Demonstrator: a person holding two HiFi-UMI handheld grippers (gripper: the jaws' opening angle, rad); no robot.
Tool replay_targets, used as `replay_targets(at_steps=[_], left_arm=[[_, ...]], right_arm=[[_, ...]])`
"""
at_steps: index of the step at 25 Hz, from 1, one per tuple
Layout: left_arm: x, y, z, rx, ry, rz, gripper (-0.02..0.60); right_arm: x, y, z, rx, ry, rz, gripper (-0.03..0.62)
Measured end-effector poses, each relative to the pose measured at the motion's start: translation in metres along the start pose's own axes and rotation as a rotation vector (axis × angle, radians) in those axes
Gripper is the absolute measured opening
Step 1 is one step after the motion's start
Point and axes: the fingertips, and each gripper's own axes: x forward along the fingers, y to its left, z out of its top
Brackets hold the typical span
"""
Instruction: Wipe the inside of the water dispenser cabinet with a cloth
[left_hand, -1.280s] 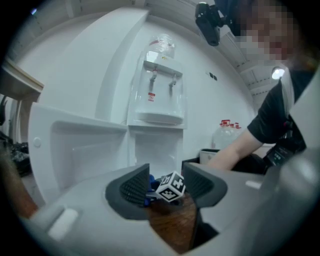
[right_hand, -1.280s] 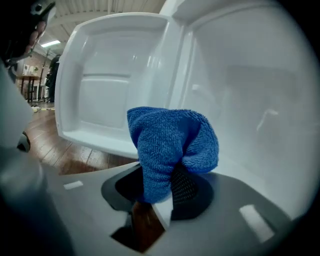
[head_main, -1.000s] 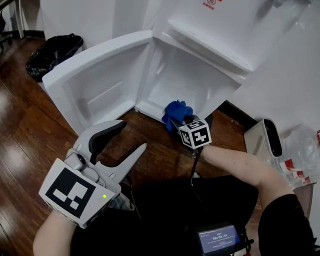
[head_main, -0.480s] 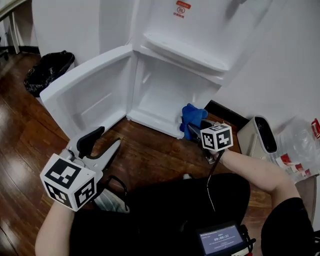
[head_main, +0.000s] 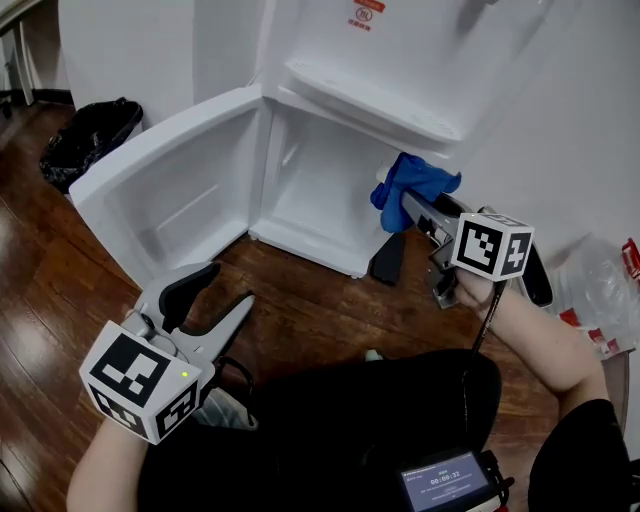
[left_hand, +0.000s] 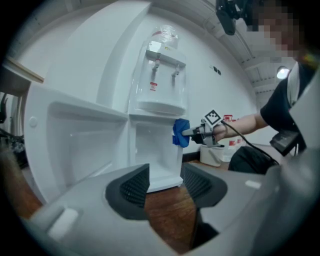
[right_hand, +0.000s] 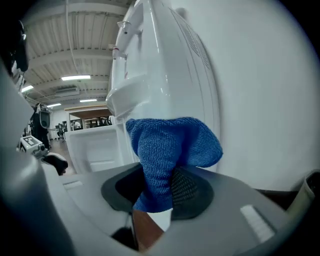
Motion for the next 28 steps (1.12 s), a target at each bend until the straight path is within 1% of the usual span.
replay_targets(at_steps=[3, 8, 10, 12, 14, 17, 19, 20, 22, 23, 24, 25, 28], left_arm=[[0.001, -0.003, 0.0, 0.008, 0.003, -0.01, 0.212], [0.003, -0.005, -0.004, 0.013, 0.011, -0.018, 0.212], [0.004, -0.012, -0.006, 0.017, 0.012, -0.037, 0.212], [0.003, -0.017, -0.008, 0.045, 0.007, -0.058, 0.212], [0.002, -0.017, -0.007, 0.071, 0.004, -0.066, 0.212], [0.003, -0.015, -0.004, 0.071, 0.003, -0.072, 0.212], [0.004, -0.014, -0.003, 0.075, 0.002, -0.077, 0.212], [0.004, -0.015, -0.003, 0.075, 0.002, -0.079, 0.212], [0.004, -0.015, -0.004, 0.06, 0.004, -0.078, 0.212], [0.004, -0.014, -0.004, 0.052, 0.005, -0.076, 0.212], [0.004, -0.013, -0.004, 0.046, 0.007, -0.073, 0.212], [0.005, -0.012, -0.004, 0.04, 0.011, -0.067, 0.212], [0.006, -0.006, -0.009, 0.015, 0.021, -0.031, 0.212]], right_arm=[[0.016, 0.015, 0.004, 0.0, -0.029, 0.019, 0.135], [0.069, 0.062, 0.021, -0.045, -0.076, 0.091, 0.135], [0.09, 0.079, 0.025, -0.055, -0.081, 0.113, 0.135], [0.11, 0.094, 0.028, -0.066, -0.082, 0.122, 0.135], [0.13, 0.108, 0.032, -0.097, -0.089, 0.128, 0.135], [0.155, 0.13, 0.04, -0.149, -0.102, 0.134, 0.135], [0.164, 0.139, 0.044, -0.203, -0.12, 0.117, 0.135], [0.167, 0.142, 0.042, -0.247, -0.136, 0.1, 0.135], [0.171, 0.147, 0.027, -0.363, -0.169, 0.066, 0.135], [0.176, 0.149, 0.012, -0.411, -0.164, 0.057, 0.135], [0.184, 0.149, -0.01, -0.429, -0.133, 0.054, 0.135], [0.194, 0.146, -0.037, -0.41, -0.078, 0.057, 0.135], [0.222, 0.135, -0.119, -0.263, 0.112, 0.072, 0.135]])
